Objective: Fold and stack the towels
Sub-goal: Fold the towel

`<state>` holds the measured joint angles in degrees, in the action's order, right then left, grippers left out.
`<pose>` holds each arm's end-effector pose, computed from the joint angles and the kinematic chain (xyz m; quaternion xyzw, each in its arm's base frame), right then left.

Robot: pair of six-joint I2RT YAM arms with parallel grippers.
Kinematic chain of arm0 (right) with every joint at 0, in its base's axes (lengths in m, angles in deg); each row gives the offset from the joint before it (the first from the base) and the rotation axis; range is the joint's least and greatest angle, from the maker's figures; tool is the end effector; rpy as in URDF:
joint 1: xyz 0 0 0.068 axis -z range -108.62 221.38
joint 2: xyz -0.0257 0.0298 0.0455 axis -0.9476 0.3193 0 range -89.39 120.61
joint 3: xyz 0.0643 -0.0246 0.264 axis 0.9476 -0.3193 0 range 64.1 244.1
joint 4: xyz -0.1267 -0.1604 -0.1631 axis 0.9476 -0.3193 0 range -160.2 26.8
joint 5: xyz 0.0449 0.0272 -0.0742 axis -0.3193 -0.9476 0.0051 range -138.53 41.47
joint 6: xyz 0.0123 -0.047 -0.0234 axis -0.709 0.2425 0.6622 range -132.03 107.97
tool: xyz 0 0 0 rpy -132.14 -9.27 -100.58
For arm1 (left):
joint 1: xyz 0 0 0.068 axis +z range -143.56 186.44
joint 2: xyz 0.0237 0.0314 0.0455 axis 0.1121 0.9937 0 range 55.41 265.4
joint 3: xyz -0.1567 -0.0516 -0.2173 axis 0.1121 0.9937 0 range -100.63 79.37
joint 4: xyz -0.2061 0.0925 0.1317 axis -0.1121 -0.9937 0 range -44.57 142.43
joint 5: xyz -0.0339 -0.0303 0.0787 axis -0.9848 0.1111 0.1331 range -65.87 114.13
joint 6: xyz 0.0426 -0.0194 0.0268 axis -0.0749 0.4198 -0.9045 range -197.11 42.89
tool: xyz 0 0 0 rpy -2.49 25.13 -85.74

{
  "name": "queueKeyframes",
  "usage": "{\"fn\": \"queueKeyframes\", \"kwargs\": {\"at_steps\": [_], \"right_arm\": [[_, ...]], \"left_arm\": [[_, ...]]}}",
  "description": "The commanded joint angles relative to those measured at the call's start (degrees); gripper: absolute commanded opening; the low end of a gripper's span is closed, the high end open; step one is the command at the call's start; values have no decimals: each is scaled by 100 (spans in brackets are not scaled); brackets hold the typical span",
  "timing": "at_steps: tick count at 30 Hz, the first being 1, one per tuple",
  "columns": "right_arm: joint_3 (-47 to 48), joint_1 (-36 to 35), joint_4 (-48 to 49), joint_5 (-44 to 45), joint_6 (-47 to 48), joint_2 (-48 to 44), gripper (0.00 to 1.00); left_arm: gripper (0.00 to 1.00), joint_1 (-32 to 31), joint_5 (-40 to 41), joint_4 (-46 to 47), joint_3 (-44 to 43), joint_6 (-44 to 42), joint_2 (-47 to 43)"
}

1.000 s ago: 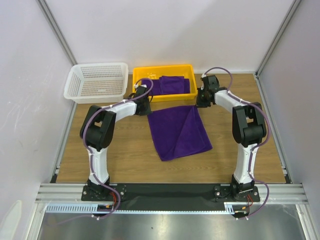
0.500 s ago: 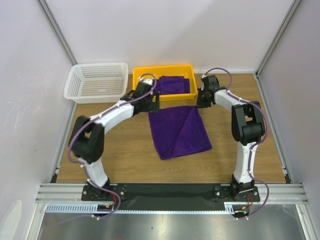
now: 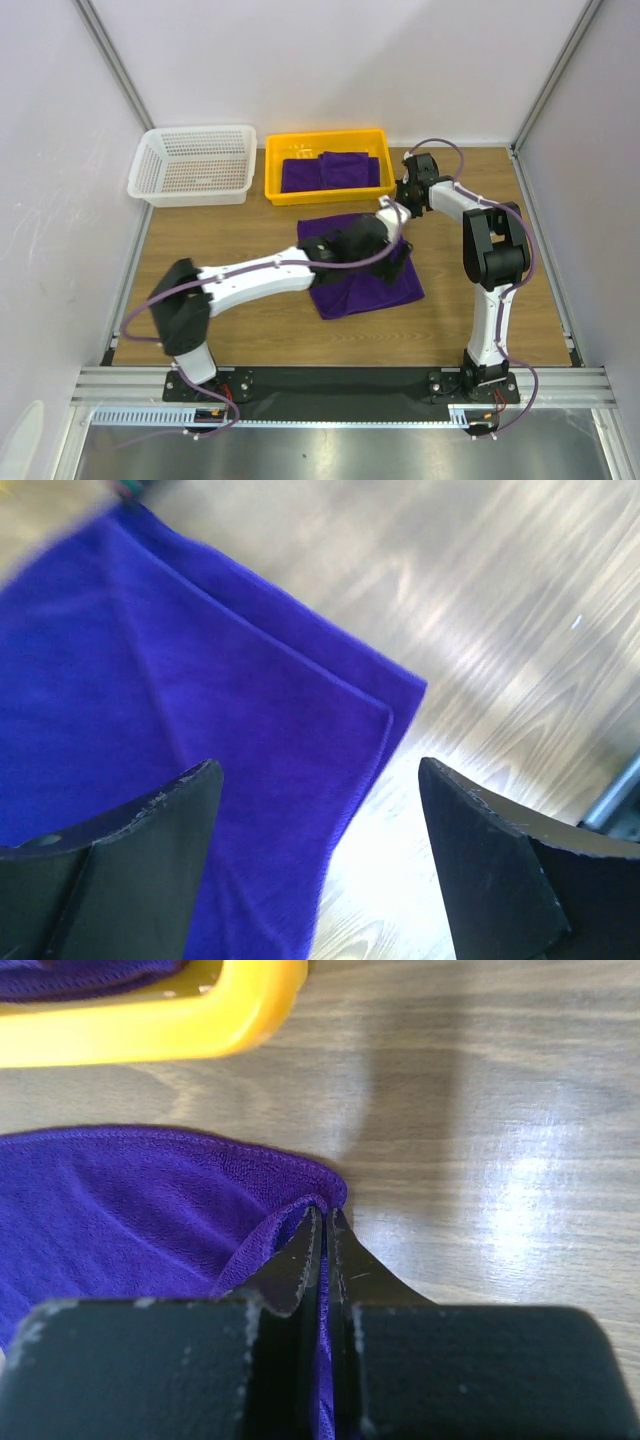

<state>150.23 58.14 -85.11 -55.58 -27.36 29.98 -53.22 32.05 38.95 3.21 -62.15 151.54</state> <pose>0.4369 0.1074 0.1697 -0.0010 0.9525 0.1306 0.2752 0.2013 -0.3343 0.2884 0.3038 0.8250 -0.2381 0.4127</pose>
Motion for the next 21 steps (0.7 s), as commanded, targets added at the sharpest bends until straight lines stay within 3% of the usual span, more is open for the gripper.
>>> {"fn": "queueKeyframes", "kwargs": {"at_steps": [1, 9, 21], "right_arm": [[-8, 23, 108, -104, 101, -125, 0], [-87, 31, 205, -7, 109, -160, 0], [-316, 31, 398, -77, 39, -283, 0]], "left_arm": [[85, -362, 262, 144, -407, 42, 554], [80, -643, 350, 231, -733, 270, 1556], [72, -775, 561, 398, -830, 754, 1970]]}}
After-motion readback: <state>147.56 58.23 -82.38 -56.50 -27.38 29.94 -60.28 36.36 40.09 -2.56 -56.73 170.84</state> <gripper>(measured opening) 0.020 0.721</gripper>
